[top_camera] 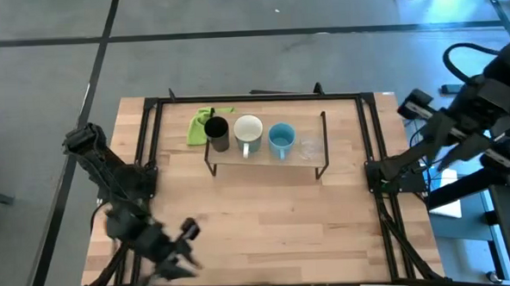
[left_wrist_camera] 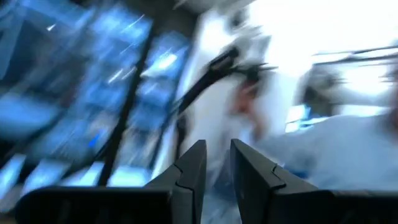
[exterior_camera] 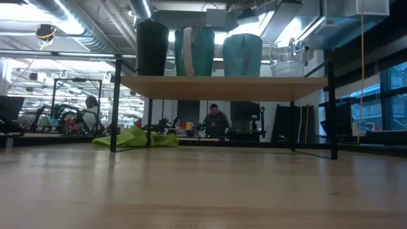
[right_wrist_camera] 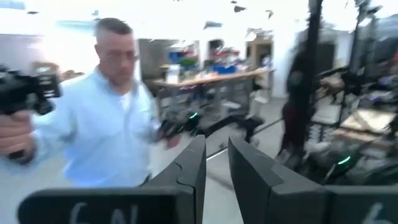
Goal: Stack small to large cups/mugs on shelf
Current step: Return to Home Position
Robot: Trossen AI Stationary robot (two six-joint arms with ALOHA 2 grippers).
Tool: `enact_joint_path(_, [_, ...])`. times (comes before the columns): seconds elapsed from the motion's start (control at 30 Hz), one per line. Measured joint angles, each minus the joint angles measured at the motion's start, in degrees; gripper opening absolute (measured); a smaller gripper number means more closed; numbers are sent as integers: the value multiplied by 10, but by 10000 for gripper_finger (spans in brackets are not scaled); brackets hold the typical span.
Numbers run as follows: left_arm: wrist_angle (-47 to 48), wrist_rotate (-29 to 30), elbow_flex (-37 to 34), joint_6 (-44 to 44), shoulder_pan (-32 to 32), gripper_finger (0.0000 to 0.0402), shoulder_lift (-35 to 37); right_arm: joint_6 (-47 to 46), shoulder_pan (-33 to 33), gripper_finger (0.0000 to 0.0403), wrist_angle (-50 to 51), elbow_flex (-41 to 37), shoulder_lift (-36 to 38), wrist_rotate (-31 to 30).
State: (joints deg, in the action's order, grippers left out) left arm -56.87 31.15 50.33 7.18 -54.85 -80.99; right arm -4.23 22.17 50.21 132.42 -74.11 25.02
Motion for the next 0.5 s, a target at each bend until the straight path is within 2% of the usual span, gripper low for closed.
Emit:
enact_joint_path(0.1, [-21, -66, 0, -72, -25, 66, 29, 1, 17, 72, 48, -19, 31, -49])
enact_joint_path(0.2, [6, -61, -20, -73, -54, 66, 54, 15, 36, 72, 10, -99, 84, -70])
enact_joint_path(0.27, [-1, -32, -45, -72, -75, 66, 63, 14, 41, 72, -13, -186, 135, -74])
enact_joint_path(0.33, [-41, -6, -72, -73, -94, 66, 63, 0, 43, 71, -79, -297, 199, -82])
enact_joint_path(0.5, [-179, -7, -143, -125, -139, 66, 62, -56, 46, 71, -293, -597, 402, -99])
